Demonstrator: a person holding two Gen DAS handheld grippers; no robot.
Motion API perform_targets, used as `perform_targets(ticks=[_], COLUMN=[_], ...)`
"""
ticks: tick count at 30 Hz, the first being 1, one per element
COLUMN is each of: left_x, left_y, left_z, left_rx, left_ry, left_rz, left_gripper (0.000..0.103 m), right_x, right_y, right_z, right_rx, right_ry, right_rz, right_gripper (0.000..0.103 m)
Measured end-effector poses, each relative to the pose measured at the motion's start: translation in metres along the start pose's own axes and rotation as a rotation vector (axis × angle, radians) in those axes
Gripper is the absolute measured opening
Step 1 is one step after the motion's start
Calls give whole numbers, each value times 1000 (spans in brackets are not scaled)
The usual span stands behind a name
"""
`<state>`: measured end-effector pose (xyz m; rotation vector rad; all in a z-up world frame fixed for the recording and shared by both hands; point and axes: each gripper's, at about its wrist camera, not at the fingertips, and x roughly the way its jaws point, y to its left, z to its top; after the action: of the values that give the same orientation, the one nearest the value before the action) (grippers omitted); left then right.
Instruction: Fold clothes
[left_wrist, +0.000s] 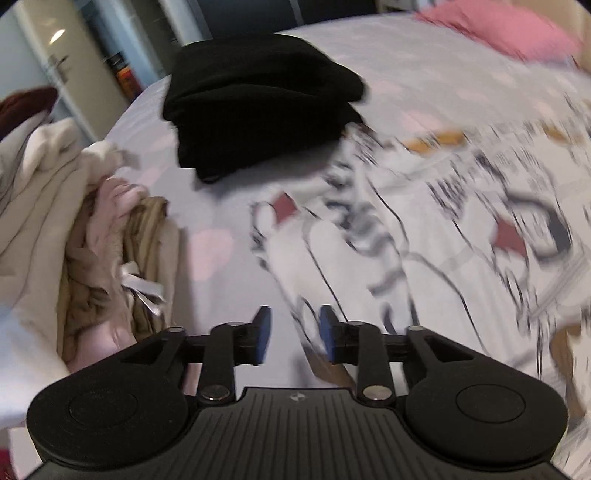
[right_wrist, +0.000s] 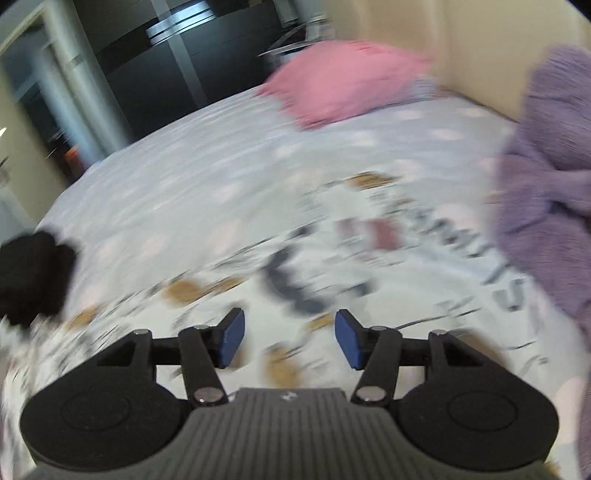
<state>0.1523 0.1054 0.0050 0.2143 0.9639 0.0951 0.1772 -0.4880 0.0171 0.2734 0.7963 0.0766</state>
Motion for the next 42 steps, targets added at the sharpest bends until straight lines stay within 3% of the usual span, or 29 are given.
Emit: perform_targets(ticks=[5, 11, 16, 17, 18, 20, 24, 26, 28, 32, 37, 39, 42], left_x=[35, 97, 138, 140, 139, 135, 117, 108, 106, 116, 116, 105, 78], left_y=[25, 55, 68, 65, 61, 51, 47, 55, 63, 68, 59, 56, 49], left_z=[32, 56, 53, 52, 52, 54, 68, 78, 86, 88, 73, 63, 49], left_rx=[-158, -308, -444, -440, -412, -342, -254, -221, -186, -154, -112, -102, -102], left_ry=[3, 45, 73, 62, 45, 21, -39, -75, -102, -69, -30, -37, -62], left_rz=[-31, -26, -129, -138, -133, -124, -5, 92, 162, 186, 178, 162, 130], left_gripper=[42, 45, 44, 40, 24, 8, 3, 3, 3, 4, 17, 31, 40], right_x=[-7, 8, 32, 36, 41, 47, 58, 61, 62, 61, 56, 53, 46], right_y=[65, 98, 112, 115, 116, 117, 122, 124, 125, 122, 118, 118, 123], right_z=[-28, -56, -60, -58, -56, -52, -49, -49, -49, -48, -46, -46, -46], right_rx=[-111, -138, -135, -147, -151, -138, -145, -155, -159, -158, -150, -154, -172], right_ry=[55, 116, 149, 149, 150, 161, 183, 191, 197, 199, 190, 184, 170], right_rz=[66, 71, 76, 63, 52, 57, 76, 82, 86, 85, 69, 64, 72], right_gripper=[61, 62, 62, 62, 62, 62, 62, 62, 62, 62, 62, 62, 62])
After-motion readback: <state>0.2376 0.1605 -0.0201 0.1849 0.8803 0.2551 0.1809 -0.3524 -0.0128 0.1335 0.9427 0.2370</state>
